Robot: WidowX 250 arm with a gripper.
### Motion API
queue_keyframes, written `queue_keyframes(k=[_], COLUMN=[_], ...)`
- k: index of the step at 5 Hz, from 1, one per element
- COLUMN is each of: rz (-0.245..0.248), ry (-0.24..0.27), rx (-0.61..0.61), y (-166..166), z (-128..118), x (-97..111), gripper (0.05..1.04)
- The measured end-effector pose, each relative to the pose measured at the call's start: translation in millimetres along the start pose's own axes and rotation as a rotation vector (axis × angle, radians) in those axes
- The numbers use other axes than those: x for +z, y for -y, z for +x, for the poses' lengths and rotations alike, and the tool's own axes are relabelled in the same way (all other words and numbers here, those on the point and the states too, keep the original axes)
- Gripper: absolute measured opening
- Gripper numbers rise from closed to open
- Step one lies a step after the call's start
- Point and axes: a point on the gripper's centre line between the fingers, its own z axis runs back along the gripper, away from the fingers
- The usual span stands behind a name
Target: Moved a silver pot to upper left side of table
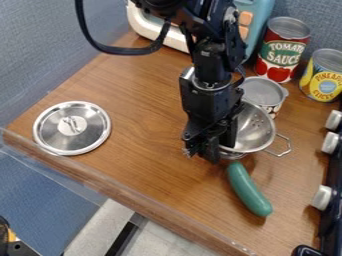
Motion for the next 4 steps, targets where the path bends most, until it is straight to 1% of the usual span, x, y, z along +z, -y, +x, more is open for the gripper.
queue_keyframes(k=[1, 2, 3, 4], rz=[-0.019, -0.042, -0.052, -0.139], ry=[-0.01, -0.016, -0.013, -0.013], rx=[0.008, 0.009, 0.03, 0.067], y=[2.2, 3.6, -1.5, 3.3], z=[-2.0, 2.2, 8.6, 20.7], x=[4.8, 12.9, 24.9, 51.4], gripper=[0.207, 0.107, 0.079, 0.078])
